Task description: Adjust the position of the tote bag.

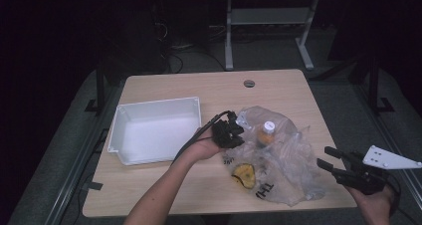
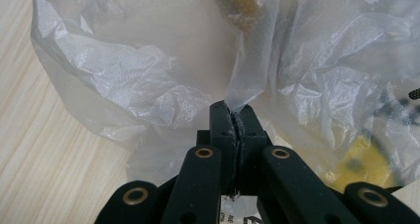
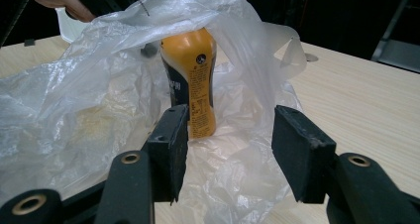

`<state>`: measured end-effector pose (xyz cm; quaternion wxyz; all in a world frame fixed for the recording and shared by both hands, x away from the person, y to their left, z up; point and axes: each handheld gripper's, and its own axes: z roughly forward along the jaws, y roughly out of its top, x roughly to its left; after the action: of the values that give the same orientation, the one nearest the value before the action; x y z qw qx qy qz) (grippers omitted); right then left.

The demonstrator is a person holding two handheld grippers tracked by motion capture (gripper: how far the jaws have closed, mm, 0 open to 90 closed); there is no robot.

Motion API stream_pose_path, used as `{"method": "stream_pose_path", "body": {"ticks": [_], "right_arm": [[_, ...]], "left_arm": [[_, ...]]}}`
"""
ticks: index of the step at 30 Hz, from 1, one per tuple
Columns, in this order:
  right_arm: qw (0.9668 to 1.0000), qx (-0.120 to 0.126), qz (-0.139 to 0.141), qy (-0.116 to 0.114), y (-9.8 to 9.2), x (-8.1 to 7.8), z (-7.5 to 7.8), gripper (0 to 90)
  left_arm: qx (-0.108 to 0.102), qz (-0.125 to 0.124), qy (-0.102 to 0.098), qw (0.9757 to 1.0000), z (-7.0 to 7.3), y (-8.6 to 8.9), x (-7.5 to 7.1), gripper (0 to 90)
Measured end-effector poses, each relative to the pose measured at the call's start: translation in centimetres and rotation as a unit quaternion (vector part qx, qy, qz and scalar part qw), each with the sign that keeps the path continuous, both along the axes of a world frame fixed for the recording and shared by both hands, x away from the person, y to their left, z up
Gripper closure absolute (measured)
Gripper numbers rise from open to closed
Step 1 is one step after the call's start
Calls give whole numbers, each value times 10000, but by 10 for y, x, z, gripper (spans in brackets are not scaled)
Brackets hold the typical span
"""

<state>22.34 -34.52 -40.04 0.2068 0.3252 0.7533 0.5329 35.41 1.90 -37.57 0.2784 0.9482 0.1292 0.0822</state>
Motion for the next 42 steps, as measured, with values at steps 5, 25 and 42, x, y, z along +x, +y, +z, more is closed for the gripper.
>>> {"method": "stream_pose_path", "body": {"ticks": [5,25,42], "right_arm": [[10000,1,2,0,0,0,0,476],[10000,-5,20,0,0,0,0,476],[10000,-19,48,2,1,1,0,476]], "left_arm": [[9,0,-6,10000,0,0,0,889],[92,-19,22,10000,-8,-1,-1,889],[184,22,161,9997,-23,1,-3,888]]}}
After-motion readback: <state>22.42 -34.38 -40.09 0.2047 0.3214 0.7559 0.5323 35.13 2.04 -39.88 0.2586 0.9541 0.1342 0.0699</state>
